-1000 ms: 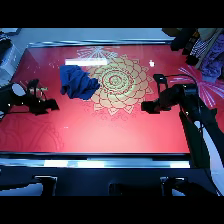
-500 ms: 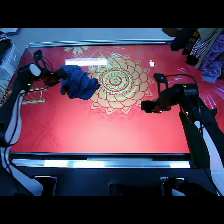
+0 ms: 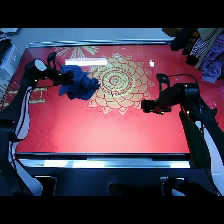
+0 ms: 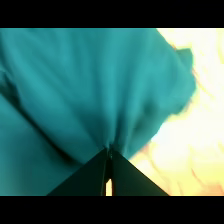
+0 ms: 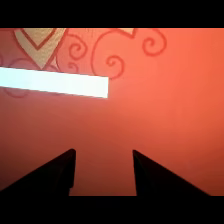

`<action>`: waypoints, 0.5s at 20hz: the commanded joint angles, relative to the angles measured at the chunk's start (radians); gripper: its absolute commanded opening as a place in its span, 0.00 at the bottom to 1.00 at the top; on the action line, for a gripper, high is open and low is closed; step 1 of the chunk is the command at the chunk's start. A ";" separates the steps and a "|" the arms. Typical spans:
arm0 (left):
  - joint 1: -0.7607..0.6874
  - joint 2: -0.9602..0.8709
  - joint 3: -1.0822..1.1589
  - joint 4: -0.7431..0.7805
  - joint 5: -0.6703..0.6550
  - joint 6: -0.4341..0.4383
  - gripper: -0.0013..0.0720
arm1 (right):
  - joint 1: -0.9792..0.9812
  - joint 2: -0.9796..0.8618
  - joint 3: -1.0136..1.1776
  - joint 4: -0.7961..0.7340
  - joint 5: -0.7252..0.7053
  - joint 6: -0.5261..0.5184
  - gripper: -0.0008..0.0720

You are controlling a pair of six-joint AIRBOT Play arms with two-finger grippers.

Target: Fold the clothes and pants, and hang the long-sleeved shirts on hangers.

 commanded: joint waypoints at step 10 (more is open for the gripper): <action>-0.652 0.153 -0.106 -0.016 -0.157 -0.210 0.03 | 0.001 0.401 0.008 -0.183 -0.243 0.009 0.60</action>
